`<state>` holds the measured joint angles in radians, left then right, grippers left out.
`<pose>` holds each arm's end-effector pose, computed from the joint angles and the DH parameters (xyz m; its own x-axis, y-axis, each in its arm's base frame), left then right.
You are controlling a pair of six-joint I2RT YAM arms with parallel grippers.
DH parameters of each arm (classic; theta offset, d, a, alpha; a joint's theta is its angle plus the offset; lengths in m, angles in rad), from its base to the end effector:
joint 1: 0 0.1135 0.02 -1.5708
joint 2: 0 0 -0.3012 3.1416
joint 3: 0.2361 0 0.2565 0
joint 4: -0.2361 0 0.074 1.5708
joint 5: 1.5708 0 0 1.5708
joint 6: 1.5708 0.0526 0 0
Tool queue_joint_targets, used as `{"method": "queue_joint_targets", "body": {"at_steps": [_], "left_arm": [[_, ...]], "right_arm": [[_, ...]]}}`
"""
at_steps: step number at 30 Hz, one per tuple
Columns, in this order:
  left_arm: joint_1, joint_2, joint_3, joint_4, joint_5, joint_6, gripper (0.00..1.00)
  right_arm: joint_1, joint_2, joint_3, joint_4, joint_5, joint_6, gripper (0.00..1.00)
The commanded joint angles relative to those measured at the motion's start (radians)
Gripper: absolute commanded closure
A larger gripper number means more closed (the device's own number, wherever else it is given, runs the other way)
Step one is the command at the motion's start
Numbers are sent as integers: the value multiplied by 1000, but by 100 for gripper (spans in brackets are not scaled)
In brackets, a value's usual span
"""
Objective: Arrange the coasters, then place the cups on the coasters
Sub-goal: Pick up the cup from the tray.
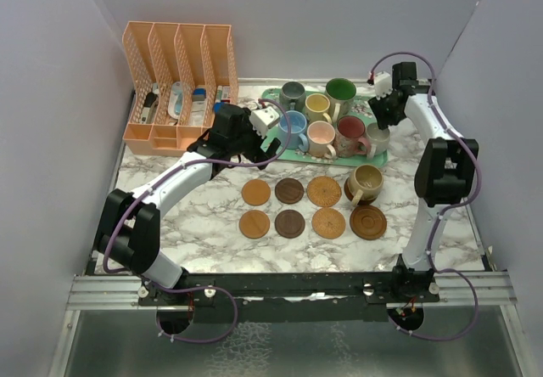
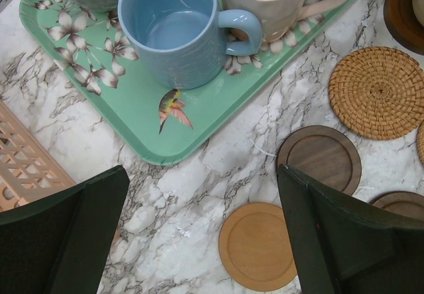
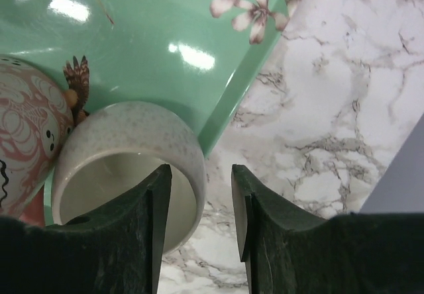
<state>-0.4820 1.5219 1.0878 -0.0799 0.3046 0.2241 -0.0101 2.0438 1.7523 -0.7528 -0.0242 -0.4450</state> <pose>0.3160 -0.1831 0.3028 -0.2750 0.3832 -0.8818 0.7536 0.6555 0.0497 0.4769 -0.0035 0.2580 -0.7795 -0.4225 -0.4626 -0.3740 0.9062 -0.1974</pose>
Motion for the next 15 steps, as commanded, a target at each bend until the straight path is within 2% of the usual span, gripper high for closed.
{"method": "queue_joint_targets", "body": {"at_steps": [1,9,15], "left_arm": [[-6,-31,-7,11,6,10,1],[-6,-25,-3,11,2,17,1],[-6,-19,-2,10,3,19,1]], "right_arm": [[-8,61,96,-74,-79,-74,59],[-9,98,135,-119,-111,-147,67],[-10,99,140,-124,-101,-175,80]]}}
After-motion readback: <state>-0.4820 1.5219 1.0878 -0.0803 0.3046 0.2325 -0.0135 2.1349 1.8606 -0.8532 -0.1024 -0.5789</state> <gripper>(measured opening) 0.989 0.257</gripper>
